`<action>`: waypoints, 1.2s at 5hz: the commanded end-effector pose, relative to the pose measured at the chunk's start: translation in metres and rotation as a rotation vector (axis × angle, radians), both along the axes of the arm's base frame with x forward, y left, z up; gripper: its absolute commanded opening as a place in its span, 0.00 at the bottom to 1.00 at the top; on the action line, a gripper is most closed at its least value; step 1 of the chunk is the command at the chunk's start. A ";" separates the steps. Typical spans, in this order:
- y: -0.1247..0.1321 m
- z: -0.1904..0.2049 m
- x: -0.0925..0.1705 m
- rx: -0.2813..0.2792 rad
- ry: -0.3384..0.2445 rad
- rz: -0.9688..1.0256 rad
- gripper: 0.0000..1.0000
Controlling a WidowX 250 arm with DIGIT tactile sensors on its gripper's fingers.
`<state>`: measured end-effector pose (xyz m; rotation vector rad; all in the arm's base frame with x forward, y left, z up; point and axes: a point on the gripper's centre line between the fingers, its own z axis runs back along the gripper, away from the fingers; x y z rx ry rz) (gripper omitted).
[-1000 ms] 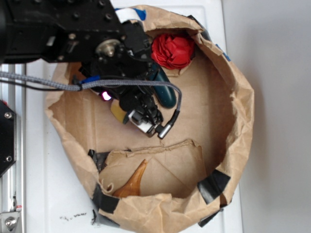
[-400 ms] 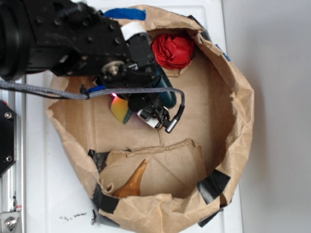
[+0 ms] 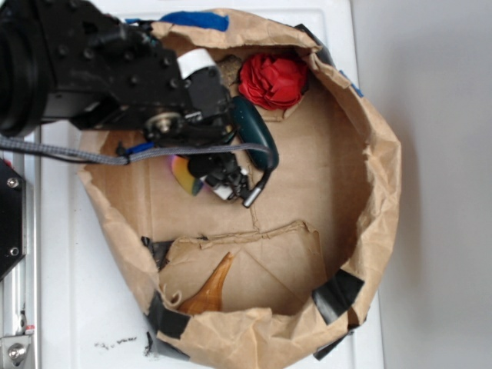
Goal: Grab the green sponge.
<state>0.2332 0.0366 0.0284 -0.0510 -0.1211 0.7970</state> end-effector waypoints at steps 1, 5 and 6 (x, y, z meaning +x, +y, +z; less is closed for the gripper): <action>0.000 0.018 0.007 -0.036 -0.013 0.002 0.00; -0.038 0.146 -0.006 0.129 0.217 -0.678 0.00; -0.033 0.160 0.001 0.086 0.110 -0.709 0.00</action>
